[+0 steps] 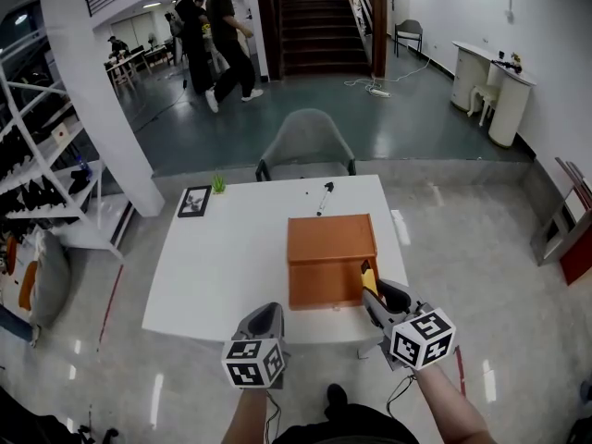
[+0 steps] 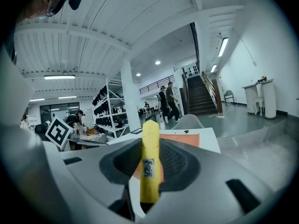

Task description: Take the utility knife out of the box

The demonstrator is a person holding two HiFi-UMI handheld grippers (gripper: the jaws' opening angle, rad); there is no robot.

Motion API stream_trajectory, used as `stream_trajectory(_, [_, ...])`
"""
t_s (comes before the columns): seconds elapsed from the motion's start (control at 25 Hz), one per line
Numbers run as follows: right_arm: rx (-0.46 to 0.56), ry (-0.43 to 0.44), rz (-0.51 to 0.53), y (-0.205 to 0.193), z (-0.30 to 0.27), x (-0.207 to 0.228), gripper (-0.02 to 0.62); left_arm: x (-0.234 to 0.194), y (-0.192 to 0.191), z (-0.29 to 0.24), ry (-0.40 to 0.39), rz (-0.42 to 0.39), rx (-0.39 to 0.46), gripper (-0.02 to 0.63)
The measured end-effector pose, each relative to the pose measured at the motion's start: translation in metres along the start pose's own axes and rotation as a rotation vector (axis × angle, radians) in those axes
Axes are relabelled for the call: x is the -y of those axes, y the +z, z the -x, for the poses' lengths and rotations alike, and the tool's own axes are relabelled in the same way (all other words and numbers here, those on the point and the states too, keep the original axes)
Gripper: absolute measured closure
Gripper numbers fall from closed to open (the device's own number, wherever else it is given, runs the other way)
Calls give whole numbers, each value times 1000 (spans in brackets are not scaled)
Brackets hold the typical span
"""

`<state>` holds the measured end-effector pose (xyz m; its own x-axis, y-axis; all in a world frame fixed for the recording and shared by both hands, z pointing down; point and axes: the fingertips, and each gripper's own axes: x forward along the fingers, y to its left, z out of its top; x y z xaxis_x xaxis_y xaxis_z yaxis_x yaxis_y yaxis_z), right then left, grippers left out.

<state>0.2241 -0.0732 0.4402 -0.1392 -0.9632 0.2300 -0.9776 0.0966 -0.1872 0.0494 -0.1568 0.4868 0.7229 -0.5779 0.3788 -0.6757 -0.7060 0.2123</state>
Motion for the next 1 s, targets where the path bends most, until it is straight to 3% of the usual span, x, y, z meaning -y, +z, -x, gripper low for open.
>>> stream_trajectory(1.0, [7, -8, -6, -1, -3, -1, 482, 0, 2, -1, -1, -8, 0, 588])
